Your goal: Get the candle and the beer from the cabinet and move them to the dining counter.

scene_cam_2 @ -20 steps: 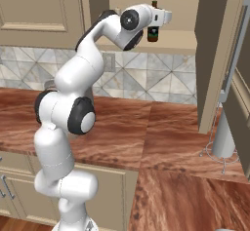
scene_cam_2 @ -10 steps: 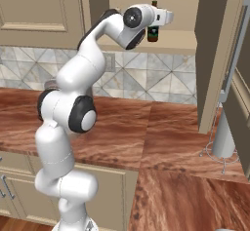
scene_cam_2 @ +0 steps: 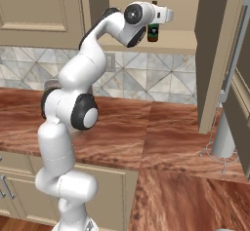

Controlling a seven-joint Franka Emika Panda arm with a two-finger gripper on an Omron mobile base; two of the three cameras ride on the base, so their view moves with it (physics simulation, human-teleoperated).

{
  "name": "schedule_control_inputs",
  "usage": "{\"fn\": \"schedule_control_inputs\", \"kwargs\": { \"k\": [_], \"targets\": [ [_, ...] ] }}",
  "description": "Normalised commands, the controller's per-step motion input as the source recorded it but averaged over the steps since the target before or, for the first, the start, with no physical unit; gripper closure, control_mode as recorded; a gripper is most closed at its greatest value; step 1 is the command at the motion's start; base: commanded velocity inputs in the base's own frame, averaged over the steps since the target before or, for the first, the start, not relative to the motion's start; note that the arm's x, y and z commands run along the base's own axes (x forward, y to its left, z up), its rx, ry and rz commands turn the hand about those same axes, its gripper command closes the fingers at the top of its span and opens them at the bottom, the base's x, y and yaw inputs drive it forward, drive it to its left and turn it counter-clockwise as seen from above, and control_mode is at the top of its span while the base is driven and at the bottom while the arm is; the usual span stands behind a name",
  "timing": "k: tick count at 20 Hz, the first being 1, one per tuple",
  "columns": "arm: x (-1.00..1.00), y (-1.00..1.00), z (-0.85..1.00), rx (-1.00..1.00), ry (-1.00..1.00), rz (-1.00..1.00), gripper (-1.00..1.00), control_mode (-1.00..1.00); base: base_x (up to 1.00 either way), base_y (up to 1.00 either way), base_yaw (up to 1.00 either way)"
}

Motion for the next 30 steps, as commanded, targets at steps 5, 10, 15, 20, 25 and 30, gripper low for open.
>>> {"fn": "schedule_control_inputs", "kwargs": {
  "k": [5,10,15,20,25,30],
  "targets": [
    [0.02,0.0,0.0,0.0,0.01,0.0,-1.0,-1.0,0.0,0.0,0.0],
    [0.14,0.0,0.0,0.0,0.0,0.0,-1.0,-1.0,0.0,0.0,0.0],
    [0.18,0.0,0.0,0.0,0.0,0.0,-1.0,-1.0,0.0,0.0,0.0],
    [0.06,0.0,0.0,0.0,0.0,0.0,-1.0,-1.0,0.0,0.0,0.0],
    [0.0,0.0,0.0,0.0,0.0,0.0,-1.0,-1.0,0.0,0.0,0.0],
    [0.0,0.0,0.0,0.0,0.0,0.0,-1.0,-1.0,0.0,0.0,0.0]
  ]
}}
